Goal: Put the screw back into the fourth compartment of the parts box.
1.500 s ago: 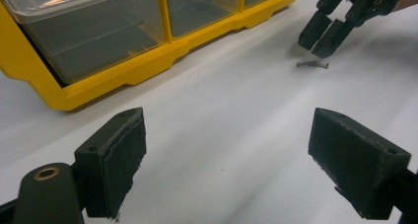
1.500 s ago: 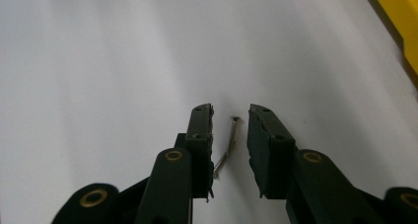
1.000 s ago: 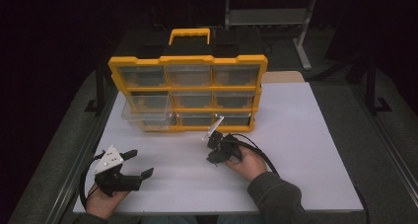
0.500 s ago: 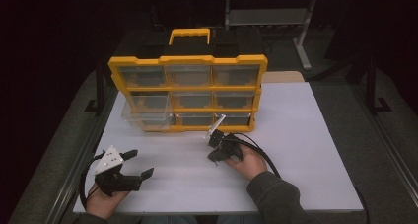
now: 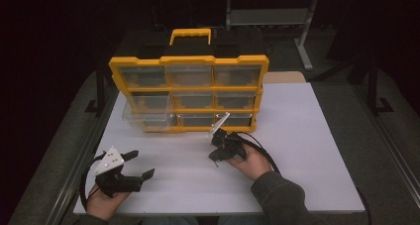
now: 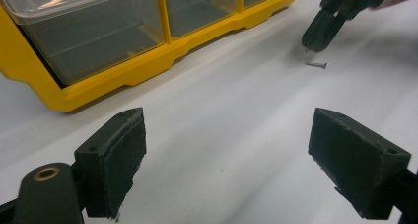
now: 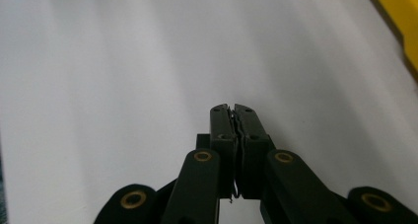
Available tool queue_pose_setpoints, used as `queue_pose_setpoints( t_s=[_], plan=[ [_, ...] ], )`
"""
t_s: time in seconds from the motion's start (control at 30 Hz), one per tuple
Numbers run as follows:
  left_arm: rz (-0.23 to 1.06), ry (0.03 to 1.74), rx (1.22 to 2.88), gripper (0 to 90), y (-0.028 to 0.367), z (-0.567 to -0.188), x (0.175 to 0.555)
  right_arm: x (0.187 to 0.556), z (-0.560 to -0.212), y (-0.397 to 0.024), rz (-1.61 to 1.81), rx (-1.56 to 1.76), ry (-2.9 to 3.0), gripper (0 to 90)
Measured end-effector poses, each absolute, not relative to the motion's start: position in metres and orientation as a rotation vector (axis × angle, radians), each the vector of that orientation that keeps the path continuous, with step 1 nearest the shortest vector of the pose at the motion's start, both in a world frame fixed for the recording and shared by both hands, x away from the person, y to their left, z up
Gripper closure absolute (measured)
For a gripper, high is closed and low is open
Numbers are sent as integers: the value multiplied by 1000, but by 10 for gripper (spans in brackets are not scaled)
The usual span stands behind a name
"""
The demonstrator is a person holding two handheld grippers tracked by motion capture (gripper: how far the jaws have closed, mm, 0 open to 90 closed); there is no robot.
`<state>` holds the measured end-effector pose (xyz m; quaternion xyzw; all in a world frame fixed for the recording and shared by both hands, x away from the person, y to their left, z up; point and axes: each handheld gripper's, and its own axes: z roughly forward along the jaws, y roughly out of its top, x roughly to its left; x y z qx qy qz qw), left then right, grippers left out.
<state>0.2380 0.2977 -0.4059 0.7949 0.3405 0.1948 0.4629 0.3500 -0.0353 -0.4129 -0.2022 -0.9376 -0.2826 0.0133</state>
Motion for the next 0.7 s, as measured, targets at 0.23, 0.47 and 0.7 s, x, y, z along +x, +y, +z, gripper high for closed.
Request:
queue_pose_setpoints(
  t_s=[0.23, 0.47, 0.7],
  plan=[
    [476, 834, 1958, 143, 297, -406, 238, 344, -379, -37, -894, -706, -2892, 871],
    [477, 835, 1955, 143, 297, -406, 238, 350, -355, -35, -1046, -559, -2900, 871],
    [480, 829, 1962, 143, 297, -406, 238, 358, -314, -27, -1088, -528, -2908, 872]
  ],
)
